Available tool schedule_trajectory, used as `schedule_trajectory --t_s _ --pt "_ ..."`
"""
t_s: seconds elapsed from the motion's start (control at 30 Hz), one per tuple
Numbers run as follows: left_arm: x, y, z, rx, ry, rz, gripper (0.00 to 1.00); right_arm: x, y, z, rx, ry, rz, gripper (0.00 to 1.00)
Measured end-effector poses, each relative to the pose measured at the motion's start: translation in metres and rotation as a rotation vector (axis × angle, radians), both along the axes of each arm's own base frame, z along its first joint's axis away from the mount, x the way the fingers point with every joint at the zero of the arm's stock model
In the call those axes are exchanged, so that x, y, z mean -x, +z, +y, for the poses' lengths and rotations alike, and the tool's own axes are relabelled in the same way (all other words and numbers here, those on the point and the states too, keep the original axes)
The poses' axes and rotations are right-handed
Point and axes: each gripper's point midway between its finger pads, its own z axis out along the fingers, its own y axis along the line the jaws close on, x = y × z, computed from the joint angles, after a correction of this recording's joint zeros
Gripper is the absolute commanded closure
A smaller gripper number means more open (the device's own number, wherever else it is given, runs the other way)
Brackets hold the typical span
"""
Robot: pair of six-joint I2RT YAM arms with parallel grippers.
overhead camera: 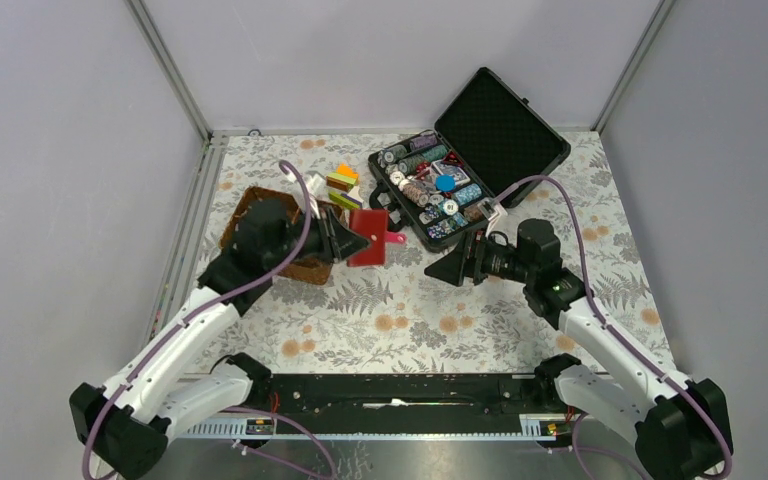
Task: Put the credit cards into the card holder
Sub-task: Close the card holder at the center of the board.
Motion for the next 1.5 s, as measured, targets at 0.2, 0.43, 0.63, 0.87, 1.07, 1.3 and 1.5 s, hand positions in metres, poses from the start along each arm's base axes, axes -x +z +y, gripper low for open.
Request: schedule_trajectory --t_s 0.2,0.43,0.63,0.87,1.07,1.3,1.5 --pt "-0.022 0.000 0.026 -0.046 0.064 -0.030 1.00 -0.015 -0.014 0.008 -0.009 -0.066 0.047 0.20" --pt "-0.015 -0.028 0.033 -0.029 0.032 0.038 1.00 -0.007 -0.017 0.029 -0.018 -0.022 0.062 0.29" --pt "-0.012 -0.018 0.027 0.020 -0.019 0.012 1.00 -0.008 -0.010 0.042 -0.058 -0.002 0.042 0.43" --pt "0.000 -0.013 0.019 0.066 -0.096 0.021 1.00 -0.016 -0.019 0.055 -0.082 0.008 0.078 0.59" --pt "0.002 -0.009 0.017 0.085 -0.119 0.019 1.00 -0.020 -0.005 0.060 -0.115 0.013 0.038 0.68" --pt "0.003 -0.009 0.016 0.087 -0.125 0.021 1.00 -0.023 0.003 0.062 -0.126 0.016 0.014 0.77" --pt "0.004 -0.009 0.016 0.088 -0.127 0.021 1.00 -0.024 0.003 0.061 -0.122 0.012 0.005 0.76"
